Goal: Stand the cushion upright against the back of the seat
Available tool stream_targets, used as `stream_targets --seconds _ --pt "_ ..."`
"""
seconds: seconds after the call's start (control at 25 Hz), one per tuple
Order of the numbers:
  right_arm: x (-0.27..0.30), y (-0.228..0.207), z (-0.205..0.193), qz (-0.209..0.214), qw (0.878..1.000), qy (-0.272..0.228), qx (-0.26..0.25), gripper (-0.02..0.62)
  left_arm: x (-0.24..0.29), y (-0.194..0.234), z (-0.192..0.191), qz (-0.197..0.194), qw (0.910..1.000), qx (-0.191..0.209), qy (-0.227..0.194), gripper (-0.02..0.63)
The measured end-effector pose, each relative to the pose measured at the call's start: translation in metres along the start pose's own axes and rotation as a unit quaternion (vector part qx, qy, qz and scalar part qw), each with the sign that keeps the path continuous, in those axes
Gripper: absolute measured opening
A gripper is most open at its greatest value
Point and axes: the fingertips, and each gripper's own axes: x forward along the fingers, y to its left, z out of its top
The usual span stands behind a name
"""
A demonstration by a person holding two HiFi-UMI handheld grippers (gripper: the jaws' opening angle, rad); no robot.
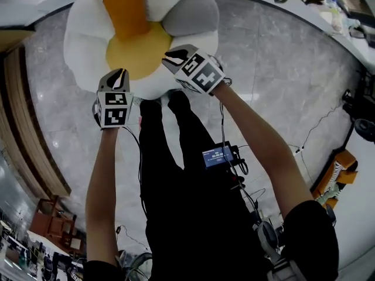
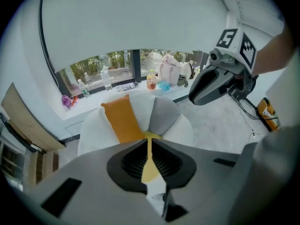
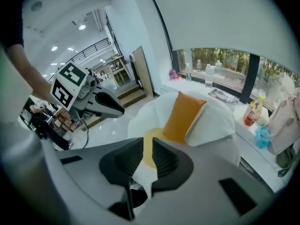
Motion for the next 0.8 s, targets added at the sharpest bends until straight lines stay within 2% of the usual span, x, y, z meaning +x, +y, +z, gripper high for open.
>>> stream_targets --seconds 0.28,0.4,0.52,0.8 --pt "-0.073 0.067 0.022 0.032 0.999 -0.024 -0.034 0.019 -0.085 -0.038 0.027 -0.021 0.9971 -0.056 -0.047 0.014" --pt "-0.108 0.065 0.035 0.041 0.996 -0.05 -0.054 0.018 -0.102 -0.061 0.053 -0.042 0.9917 -0.094 -0.077 0.012" --pt "-0.138 0.068 0.053 0.04 0.993 -0.082 -0.073 0.017 -0.126 -0.075 0.071 -0.058 0.9864 -0.114 -0.103 0.012" --pt "-0.211 0.083 0.096 0.028 0.98 -0.166 -0.101 0.017 -0.196 -0.08 0.117 -0.071 0.9714 -0.133 -0.183 0.012"
